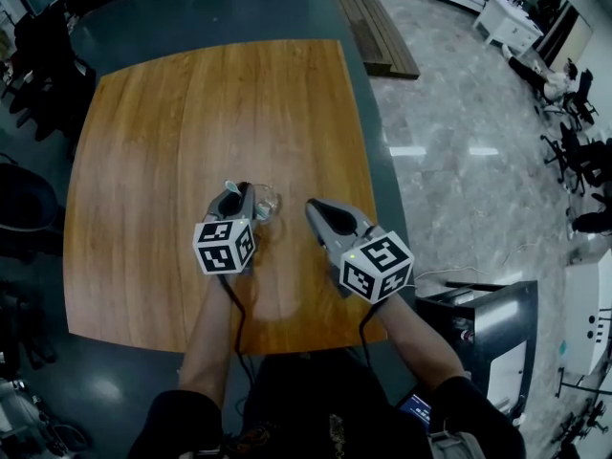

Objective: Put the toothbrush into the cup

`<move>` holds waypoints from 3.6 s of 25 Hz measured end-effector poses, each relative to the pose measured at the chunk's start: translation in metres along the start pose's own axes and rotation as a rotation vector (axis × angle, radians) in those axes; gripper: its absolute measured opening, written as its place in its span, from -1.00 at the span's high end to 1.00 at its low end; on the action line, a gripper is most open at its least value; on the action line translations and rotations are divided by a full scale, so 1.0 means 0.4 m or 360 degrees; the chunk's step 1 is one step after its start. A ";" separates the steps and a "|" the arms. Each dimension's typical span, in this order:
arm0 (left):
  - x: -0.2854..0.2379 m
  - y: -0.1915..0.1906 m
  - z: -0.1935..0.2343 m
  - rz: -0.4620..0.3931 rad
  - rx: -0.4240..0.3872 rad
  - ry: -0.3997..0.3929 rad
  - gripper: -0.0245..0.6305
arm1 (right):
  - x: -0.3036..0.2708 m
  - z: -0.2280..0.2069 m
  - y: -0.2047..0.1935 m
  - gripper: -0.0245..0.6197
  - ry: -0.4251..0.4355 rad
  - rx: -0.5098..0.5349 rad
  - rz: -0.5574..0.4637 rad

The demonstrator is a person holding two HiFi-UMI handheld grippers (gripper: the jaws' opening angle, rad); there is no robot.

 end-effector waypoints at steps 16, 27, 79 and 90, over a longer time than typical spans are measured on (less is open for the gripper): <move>0.022 -0.035 0.019 0.0115 0.0044 -0.0046 0.33 | -0.005 0.036 -0.003 0.91 0.0010 0.0012 -0.0011; 0.204 -0.021 -0.018 0.0023 0.0018 -0.0123 0.71 | 0.018 0.145 0.016 0.91 0.0021 0.0043 -0.0074; 0.918 -0.015 -0.791 -0.0451 -0.0328 -0.0205 0.90 | 0.818 0.474 0.023 0.91 0.0439 0.0315 -0.0478; 0.913 -0.017 -0.823 -0.0438 -0.0366 -0.0209 0.90 | 0.843 0.456 0.023 0.91 0.0437 0.0313 -0.0504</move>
Point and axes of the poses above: the fingertips, and each gripper's own axes: x backward along the fingers, z to its left, y out of its top, the point moved 10 cm from there along x, backward along the fingers, and after that the axes turned 8 degrees about -y, right-handed, at the moved point
